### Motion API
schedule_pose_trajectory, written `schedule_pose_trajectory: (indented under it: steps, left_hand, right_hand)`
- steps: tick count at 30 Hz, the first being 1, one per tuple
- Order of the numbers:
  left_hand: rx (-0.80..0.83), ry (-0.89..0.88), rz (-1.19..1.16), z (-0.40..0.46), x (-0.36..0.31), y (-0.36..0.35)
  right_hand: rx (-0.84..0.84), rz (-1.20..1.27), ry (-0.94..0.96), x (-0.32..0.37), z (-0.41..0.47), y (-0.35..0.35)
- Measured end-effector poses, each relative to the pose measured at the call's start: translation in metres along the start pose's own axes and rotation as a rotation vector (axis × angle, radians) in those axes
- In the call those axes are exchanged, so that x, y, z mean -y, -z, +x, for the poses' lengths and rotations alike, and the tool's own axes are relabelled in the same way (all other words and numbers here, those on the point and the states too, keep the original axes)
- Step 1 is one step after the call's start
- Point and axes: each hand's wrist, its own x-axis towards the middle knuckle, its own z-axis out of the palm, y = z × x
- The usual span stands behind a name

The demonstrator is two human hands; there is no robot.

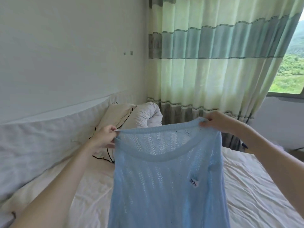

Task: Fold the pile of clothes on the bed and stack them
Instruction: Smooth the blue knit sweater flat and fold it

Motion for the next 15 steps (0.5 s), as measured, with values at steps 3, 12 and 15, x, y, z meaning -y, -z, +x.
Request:
schedule_pose_trajectory:
  steps: [3,12,15]
  left_hand:
    - [0.128,0.073,-0.135,-0.001,0.01,-0.01]
    - [0.189,-0.336,0.435,0.014,-0.004,-0.009]
    - [0.087,-0.272,0.599,0.019,0.015,-0.013]
  right_hand:
    - [0.221,-0.239,-0.047,-0.013,-0.006,-0.014]
    - [-0.203,-0.233,-0.089,-0.033,-0.004,-0.005]
    - [-0.112,-0.32,-0.079,-0.04,-0.017,-0.03]
